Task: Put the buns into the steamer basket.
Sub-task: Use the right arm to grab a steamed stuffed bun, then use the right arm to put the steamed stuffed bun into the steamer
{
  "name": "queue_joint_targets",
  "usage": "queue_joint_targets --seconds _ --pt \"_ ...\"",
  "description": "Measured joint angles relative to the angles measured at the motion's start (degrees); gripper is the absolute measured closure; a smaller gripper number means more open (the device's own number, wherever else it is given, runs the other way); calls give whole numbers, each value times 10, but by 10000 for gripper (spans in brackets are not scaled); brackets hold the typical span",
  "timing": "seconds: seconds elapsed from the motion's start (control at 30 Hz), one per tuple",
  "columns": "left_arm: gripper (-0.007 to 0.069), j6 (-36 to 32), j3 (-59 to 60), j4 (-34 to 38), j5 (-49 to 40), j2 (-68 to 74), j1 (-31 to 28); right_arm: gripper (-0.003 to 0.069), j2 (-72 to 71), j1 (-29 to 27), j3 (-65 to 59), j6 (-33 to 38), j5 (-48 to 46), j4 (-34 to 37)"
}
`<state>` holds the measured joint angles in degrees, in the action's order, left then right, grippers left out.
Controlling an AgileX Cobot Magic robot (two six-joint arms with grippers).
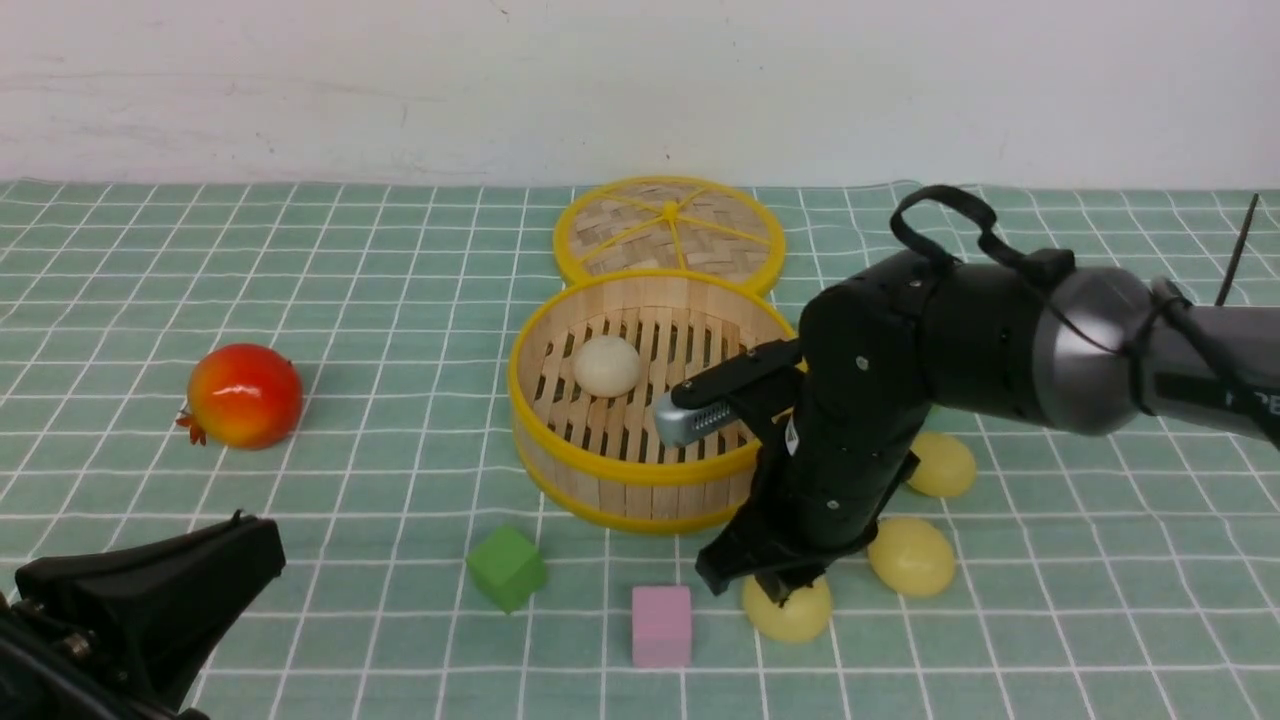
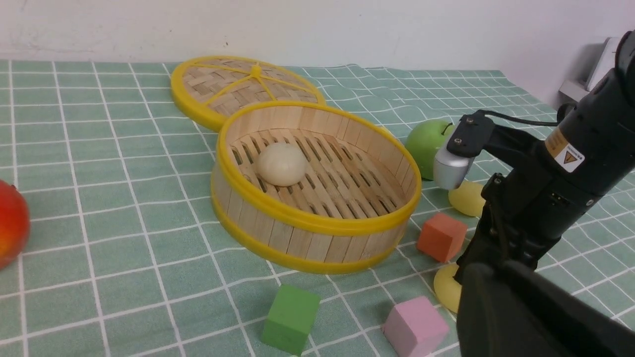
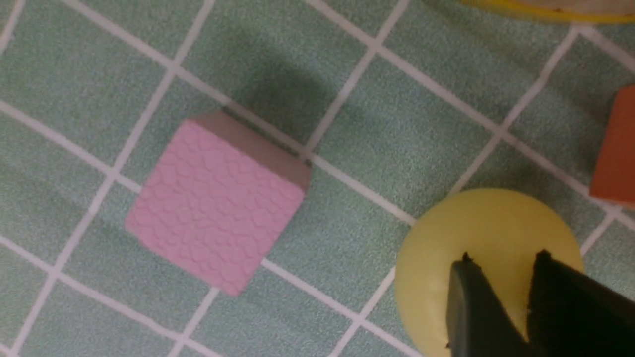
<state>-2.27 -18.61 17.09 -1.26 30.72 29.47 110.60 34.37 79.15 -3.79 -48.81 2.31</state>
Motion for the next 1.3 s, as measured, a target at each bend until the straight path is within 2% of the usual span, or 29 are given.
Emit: queue_joint_targets --seconds 0.1,0.23,0.4,0.5,0.67,0.7,0.83,1.07,1.3 --pt "622 0 0 0 -1 0 0 552 0 0 0 4 0 -5" --pt "618 0 0 0 -1 0 0 653 -1 0 0 28 -7 -10" --pt "614 0 0 0 -1 0 0 664 -42 0 0 38 -29 -10" --pt "609 0 0 0 -1 0 0 666 -93 -1 1 38 15 -16" --pt "605 0 0 0 -3 0 0 666 -98 -23 26 38 138 -17" --pt "605 0 0 0 -3 0 0 666 -96 -24 27 38 138 -17" --pt "605 0 0 0 -4 0 0 666 -31 -42 73 38 209 -11" --pt "605 0 0 0 -5 0 0 641 63 -45 134 38 216 4" --pt "604 0 0 0 -5 0 0 513 88 -45 140 38 189 12"
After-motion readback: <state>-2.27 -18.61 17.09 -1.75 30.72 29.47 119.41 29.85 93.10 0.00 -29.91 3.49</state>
